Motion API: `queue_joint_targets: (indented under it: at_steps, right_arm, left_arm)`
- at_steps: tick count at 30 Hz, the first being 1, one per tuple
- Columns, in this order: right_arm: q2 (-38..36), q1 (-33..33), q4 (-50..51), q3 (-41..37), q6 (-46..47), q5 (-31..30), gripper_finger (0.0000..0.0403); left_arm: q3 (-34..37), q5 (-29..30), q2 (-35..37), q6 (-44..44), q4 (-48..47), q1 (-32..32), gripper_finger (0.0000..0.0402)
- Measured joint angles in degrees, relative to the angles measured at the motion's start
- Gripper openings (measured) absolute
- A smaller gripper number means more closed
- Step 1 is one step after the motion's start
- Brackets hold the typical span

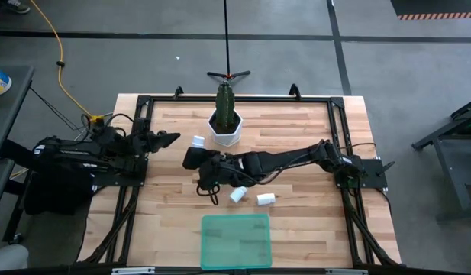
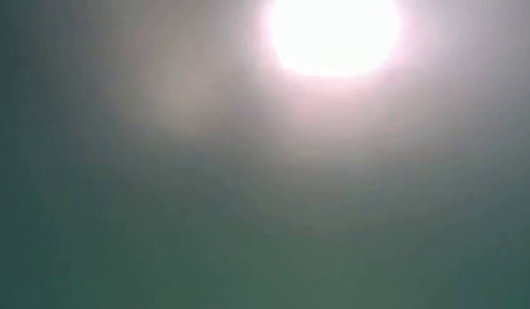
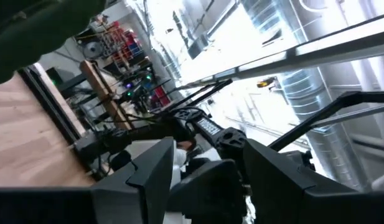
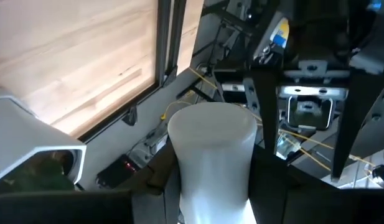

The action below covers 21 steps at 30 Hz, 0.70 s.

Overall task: Pick and place pill bottles into a basket
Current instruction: Put the white pill bottle into the bin

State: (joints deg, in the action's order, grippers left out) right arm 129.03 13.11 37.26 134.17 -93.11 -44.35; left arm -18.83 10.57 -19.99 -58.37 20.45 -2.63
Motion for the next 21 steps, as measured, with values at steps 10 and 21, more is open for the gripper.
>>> queue_joint_targets:
  at_steps: [10,21]
  right_arm:
    - [0.0,1.6,-1.7,0.0,-1.3,2.0,0.0129]
    - [0.0,3.2,-2.0,0.0,0.5,3.8,0.0129]
  left_arm:
    - [0.0,1.5,-3.8,-0.3,-3.6,0.0,0.0227]
    - [0.0,-1.9,-11.9,-2.4,4.9,0.0,0.0227]
